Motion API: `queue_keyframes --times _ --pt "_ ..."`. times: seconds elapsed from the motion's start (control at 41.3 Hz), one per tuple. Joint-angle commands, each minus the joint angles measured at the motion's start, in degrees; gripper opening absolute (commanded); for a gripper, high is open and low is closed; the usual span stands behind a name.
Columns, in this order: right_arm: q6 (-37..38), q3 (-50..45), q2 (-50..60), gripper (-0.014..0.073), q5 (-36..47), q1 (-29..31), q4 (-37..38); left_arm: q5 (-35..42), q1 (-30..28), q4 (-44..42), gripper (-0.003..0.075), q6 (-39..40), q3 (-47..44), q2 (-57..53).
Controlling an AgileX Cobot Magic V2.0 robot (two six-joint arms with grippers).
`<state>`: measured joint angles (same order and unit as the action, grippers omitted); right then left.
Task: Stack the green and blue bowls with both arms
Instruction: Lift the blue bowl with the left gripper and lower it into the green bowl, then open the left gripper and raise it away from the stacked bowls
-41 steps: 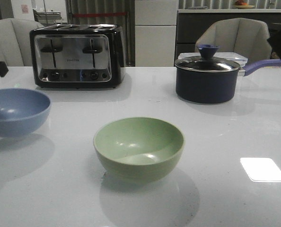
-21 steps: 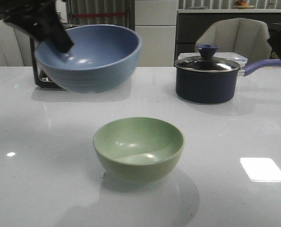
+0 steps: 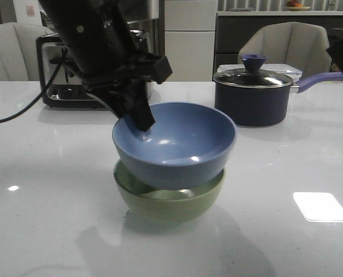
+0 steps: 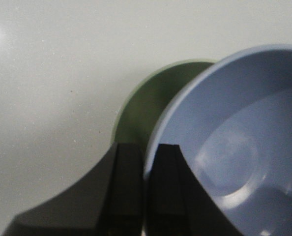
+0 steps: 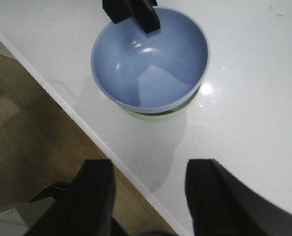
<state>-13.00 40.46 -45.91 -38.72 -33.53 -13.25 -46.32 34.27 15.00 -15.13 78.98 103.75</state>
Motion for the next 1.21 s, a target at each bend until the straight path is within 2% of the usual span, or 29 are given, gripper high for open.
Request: queue_keyframes --times 0.0,0.315,0.605,0.677,0.847,0.919,1.185 --pt "-0.7 1.5 0.5 0.0446 3.3 0.0 -0.2 3.9 0.1 1.0 0.0097 -0.2 2.0 -0.8" --pt "-0.7 1.5 0.5 0.0446 3.3 0.0 -0.2 6.7 0.1 -0.2 0.0097 -0.2 2.0 1.6" --pt "-0.7 1.5 0.5 0.0446 3.3 0.0 -0.2 4.7 -1.6 0.1 0.0111 -0.2 2.0 1.6" --pt "-0.7 1.5 0.5 0.0446 3.3 0.0 -0.2 4.6 -1.6 0.9 0.0161 -0.2 2.0 1.6" --pt "-0.7 1.5 0.5 0.0446 3.3 0.0 -0.2 3.8 -1.5 2.4 0.0427 -0.2 2.0 1.6" --pt "-0.7 1.5 0.5 0.0446 3.3 0.0 -0.2 2.9 -1.5 2.8 0.0503 -0.2 2.1 1.5" --pt "-0.7 1.5 0.5 0.0446 3.3 0.0 -0.2 1.8 -0.2 2.5 0.0507 -0.9 0.6 -7.7"
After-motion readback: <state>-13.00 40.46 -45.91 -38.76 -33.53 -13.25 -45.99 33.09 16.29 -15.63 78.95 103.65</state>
